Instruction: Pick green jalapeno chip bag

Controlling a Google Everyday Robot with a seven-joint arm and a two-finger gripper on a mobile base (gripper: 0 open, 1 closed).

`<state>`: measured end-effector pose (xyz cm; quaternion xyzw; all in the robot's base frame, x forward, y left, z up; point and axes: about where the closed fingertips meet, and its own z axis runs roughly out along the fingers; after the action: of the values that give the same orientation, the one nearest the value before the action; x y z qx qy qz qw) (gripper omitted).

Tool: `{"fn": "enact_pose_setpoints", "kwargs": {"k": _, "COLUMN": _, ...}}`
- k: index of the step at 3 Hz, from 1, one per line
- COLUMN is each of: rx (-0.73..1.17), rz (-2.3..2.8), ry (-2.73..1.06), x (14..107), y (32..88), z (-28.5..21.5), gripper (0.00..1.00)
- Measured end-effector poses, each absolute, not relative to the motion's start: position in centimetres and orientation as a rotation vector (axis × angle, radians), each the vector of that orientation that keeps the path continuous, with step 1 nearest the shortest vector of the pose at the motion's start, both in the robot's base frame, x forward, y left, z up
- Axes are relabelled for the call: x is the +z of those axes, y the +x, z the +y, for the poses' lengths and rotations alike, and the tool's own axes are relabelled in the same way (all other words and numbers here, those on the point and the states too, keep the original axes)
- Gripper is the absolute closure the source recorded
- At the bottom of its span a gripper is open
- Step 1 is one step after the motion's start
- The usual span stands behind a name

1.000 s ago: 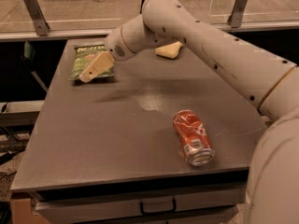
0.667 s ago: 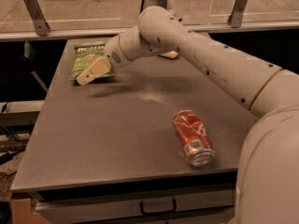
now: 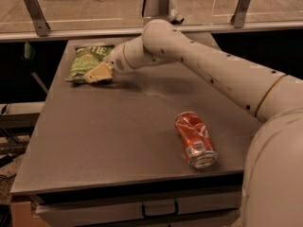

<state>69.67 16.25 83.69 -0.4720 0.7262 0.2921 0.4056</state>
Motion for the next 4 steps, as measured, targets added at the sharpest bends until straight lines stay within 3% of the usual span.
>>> {"fn": "enact_pose_setpoints", "kwargs": {"k": 2, "rx": 0.674, "rz": 1.727, "ry": -1.144, "x": 88.7, "y": 70.8, "z": 14.5, "gripper": 0.86}}
{"fn": "enact_pose_setpoints", "kwargs": {"k": 3, "rx": 0.694, "rz": 1.597, "ry": -1.154, "x": 93.2, "y": 70.1, "z": 13.5, "gripper": 1.00}}
{"fn": "enact_pose_setpoints", "kwargs": {"k": 4, "rx": 0.751, "rz": 1.421, "ry": -1.211, "x": 97.6, "y": 68.3, "z": 12.6, "gripper": 1.00}}
